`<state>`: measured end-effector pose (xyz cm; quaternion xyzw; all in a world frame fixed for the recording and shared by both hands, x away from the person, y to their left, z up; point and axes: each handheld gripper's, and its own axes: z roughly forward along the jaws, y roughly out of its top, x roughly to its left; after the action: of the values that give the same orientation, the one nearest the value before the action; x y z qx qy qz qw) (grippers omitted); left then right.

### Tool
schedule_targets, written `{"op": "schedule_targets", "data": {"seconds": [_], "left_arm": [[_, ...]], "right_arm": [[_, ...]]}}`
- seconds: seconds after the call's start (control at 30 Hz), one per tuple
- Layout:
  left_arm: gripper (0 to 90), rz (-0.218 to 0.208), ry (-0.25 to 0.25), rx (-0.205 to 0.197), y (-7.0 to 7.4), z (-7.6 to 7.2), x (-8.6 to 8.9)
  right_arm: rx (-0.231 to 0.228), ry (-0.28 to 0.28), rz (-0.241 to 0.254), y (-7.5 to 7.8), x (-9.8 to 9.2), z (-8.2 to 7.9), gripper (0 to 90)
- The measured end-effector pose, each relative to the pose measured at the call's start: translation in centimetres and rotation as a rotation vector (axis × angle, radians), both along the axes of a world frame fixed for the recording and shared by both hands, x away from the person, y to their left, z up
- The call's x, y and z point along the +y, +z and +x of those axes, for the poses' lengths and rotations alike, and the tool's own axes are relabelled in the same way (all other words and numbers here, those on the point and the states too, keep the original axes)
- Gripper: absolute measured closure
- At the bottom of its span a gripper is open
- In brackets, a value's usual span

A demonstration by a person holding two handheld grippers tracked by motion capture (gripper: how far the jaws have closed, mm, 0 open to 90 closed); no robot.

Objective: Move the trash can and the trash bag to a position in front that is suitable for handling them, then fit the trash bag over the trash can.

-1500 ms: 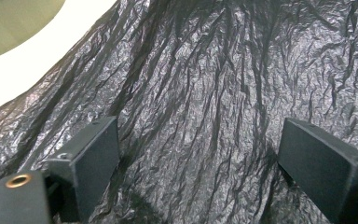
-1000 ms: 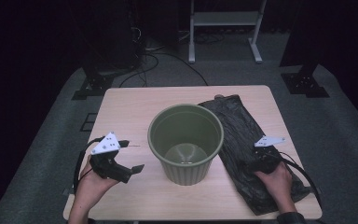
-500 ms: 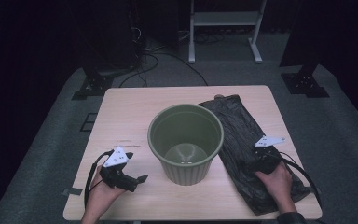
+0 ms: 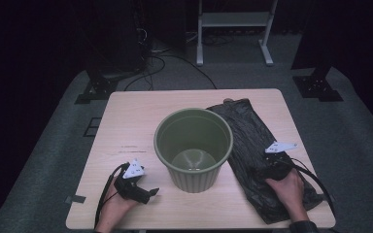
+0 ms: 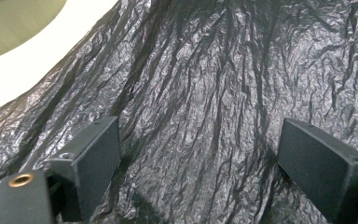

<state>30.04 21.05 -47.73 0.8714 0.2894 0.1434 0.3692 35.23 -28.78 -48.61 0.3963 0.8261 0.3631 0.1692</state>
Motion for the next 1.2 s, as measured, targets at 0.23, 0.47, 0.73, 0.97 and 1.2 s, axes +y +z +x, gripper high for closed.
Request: {"op": "schedule_targets", "data": {"seconds": [0.23, 0.47, 0.73, 0.97, 1.2], "left_arm": [[0.0, 0.002, 0.001, 0.028, -0.6, 0.2, 0.0], [0.0, 0.001, 0.005, 0.030, -0.6, 0.3, 0.0], [0.0, 0.001, 0.006, 0.030, -0.6, 0.2, 0.0], [0.0, 0.001, 0.006, 0.031, -0.6, 0.2, 0.0], [0.0, 0.001, 0.006, 0.031, -0.6, 0.2, 0.0]], "right_arm": [[-0.031, -0.002, -0.010, 1.1, -0.3, -0.4, 12.0], [0.002, -0.016, -0.045, 0.8, -0.6, -0.1, 12.6], [0.023, -0.014, -0.011, 0.7, -0.6, -0.2, 45.3], [0.028, 0.003, 0.014, 0.8, -0.5, -0.5, 86.4], [0.044, 0.022, 0.025, 0.8, -0.1, -0.9, 89.9]]}}
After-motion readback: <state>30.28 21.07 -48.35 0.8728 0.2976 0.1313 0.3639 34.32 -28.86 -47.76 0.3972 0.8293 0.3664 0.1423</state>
